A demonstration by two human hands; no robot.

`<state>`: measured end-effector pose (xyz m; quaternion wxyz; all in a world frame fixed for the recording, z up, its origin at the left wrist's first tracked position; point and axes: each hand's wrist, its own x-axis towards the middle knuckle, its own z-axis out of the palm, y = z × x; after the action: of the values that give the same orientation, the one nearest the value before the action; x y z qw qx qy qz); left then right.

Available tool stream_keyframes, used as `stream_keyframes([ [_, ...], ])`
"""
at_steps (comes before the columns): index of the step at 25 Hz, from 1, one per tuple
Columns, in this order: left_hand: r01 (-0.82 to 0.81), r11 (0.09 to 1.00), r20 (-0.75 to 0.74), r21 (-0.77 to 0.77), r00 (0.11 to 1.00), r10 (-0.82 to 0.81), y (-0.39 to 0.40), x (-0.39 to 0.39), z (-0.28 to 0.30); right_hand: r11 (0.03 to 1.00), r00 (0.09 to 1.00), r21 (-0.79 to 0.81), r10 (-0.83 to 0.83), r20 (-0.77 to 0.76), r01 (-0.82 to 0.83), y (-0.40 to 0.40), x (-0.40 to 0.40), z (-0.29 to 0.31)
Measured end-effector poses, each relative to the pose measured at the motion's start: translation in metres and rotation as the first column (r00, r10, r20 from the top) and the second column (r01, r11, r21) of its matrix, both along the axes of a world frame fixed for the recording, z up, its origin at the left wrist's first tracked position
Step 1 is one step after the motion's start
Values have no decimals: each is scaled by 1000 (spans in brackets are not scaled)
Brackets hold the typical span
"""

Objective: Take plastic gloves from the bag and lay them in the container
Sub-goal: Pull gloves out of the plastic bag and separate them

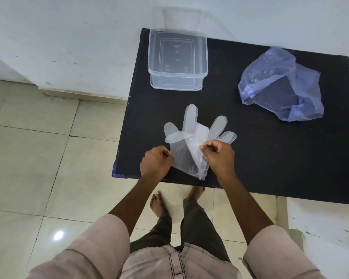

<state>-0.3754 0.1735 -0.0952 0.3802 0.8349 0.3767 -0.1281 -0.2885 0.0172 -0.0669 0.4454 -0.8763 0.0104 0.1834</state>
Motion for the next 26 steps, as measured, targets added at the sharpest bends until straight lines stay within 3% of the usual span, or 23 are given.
stream_keyframes([
  [2,87,959,122,269,985,-123,-9,-7,4,1000,1000,3,-12,-23,12,-1,11,5],
  [4,295,853,215,431,884,-415,-24,-14,11,1000,999,0,12,-31,-12,-1,20,6],
  [5,446,778,180,442,806,-564,-31,-17,11,999,999,-10,35,-28,-35,0,23,6],
  [7,657,662,29,360,701,-712,-39,-22,5,996,997,-41,79,-11,-79,1,29,5],
  [11,743,603,-169,291,660,-732,-38,-24,-10,982,985,-101,164,50,-158,-1,40,12],
  [21,779,545,-195,309,613,-766,-35,4,17,939,926,-308,246,286,-154,-18,118,93],
  [26,793,545,-234,273,604,-762,-32,8,18,910,897,-373,307,319,-180,-18,137,119],
])
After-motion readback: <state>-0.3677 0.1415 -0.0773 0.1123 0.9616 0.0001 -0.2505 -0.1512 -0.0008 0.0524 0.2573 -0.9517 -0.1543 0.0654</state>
